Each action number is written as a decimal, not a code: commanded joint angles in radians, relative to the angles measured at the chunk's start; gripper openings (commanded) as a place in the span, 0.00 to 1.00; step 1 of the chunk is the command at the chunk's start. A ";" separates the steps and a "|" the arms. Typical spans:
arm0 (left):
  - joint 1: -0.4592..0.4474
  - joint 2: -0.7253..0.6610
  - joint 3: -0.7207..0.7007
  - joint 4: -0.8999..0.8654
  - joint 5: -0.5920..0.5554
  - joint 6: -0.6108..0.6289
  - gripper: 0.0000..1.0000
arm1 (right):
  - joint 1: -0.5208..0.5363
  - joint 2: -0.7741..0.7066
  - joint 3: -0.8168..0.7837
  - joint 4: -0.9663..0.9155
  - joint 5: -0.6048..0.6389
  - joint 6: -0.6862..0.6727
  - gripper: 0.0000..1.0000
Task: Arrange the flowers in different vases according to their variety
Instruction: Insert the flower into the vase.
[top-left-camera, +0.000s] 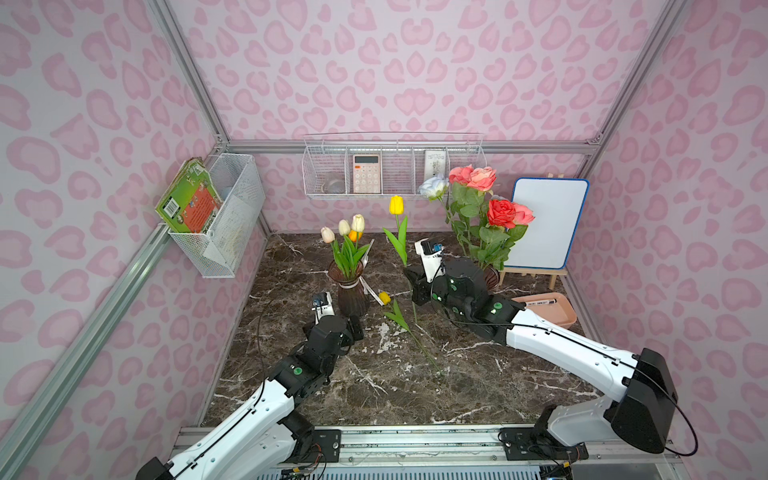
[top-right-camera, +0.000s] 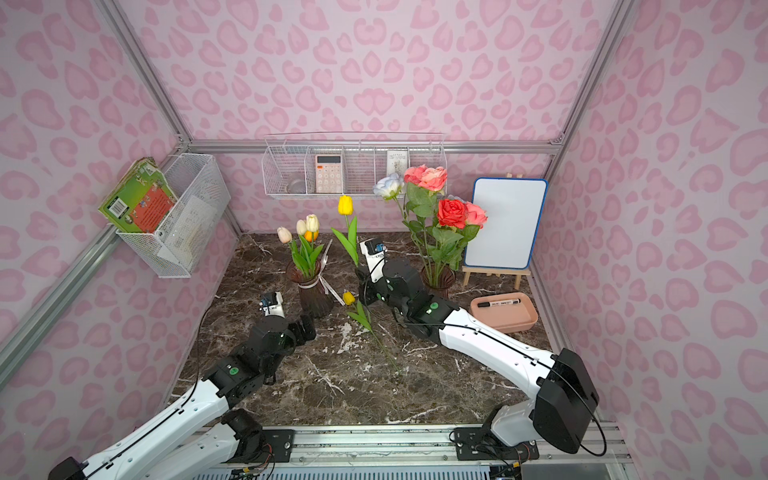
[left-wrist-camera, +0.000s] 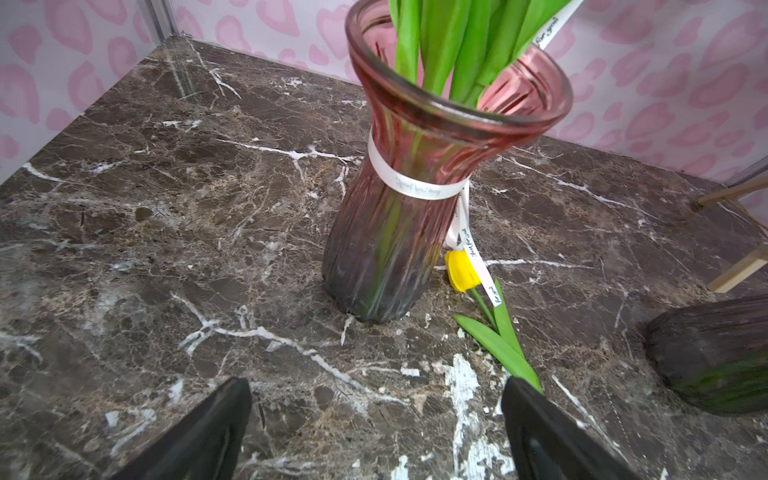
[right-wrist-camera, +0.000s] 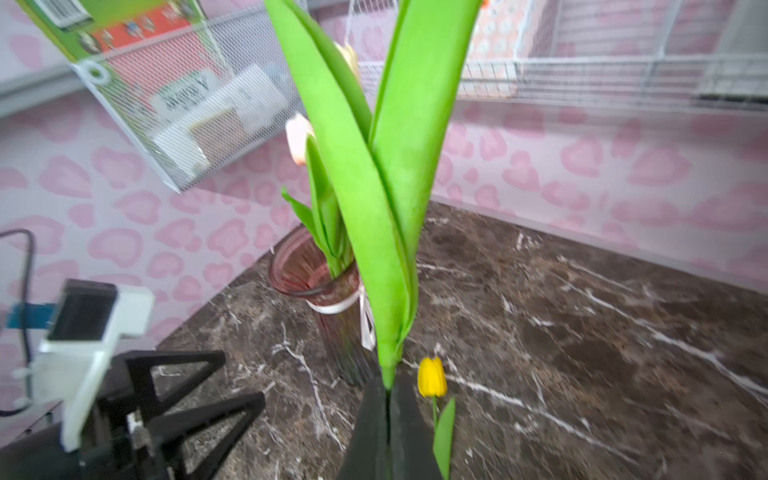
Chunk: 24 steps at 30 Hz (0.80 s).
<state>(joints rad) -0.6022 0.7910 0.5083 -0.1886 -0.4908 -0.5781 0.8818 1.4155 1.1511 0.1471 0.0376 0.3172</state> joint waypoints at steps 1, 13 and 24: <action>0.001 -0.017 -0.012 -0.012 -0.041 -0.024 0.99 | 0.003 0.002 0.019 0.207 -0.087 -0.017 0.00; 0.004 -0.054 -0.035 -0.043 -0.114 -0.076 0.98 | 0.005 0.115 0.130 0.549 -0.167 -0.050 0.00; 0.007 -0.138 -0.064 -0.059 -0.148 -0.094 0.97 | 0.015 0.333 0.337 0.716 -0.215 -0.084 0.00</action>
<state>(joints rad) -0.5976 0.6662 0.4496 -0.2405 -0.6117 -0.6594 0.8936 1.7172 1.4544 0.7738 -0.1513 0.2459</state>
